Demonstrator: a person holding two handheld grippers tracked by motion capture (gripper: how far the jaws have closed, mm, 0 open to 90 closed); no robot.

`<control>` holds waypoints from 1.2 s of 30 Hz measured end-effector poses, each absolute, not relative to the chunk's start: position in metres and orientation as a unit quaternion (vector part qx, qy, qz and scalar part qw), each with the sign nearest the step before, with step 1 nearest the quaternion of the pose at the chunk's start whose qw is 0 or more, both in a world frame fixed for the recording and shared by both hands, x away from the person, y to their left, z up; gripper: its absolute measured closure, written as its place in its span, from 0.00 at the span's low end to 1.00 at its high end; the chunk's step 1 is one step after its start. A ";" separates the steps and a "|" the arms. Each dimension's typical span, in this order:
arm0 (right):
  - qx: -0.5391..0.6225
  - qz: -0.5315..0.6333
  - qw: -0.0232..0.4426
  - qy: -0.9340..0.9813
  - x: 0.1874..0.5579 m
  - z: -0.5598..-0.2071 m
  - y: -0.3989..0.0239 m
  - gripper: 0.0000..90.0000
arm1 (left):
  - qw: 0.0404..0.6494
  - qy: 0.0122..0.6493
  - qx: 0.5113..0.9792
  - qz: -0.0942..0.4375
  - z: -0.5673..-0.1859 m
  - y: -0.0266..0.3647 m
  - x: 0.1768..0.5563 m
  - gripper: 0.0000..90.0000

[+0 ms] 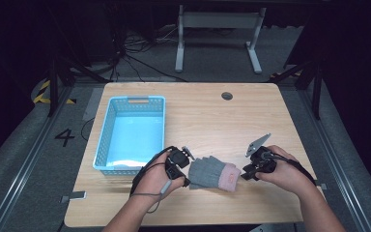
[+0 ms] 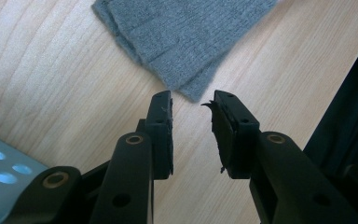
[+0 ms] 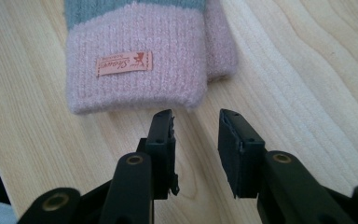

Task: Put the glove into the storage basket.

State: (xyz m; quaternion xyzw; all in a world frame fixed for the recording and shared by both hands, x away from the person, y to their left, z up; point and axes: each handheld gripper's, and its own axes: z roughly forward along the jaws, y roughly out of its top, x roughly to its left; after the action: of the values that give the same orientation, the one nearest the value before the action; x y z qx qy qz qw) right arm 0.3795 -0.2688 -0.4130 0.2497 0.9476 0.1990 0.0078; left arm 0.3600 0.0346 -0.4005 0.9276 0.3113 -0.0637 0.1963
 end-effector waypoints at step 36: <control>0.244 0.211 0.004 0.947 0.382 -0.420 -0.264 0.76 | 0.160 0.310 0.935 -0.060 -0.428 0.014 0.367 0.70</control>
State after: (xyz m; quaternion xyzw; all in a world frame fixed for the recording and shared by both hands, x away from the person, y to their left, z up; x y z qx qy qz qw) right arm 0.3815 -0.2642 -0.4202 0.2437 0.9467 0.2106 0.0043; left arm 0.3666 0.0139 -0.4285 0.9353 0.3100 -0.0599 0.1600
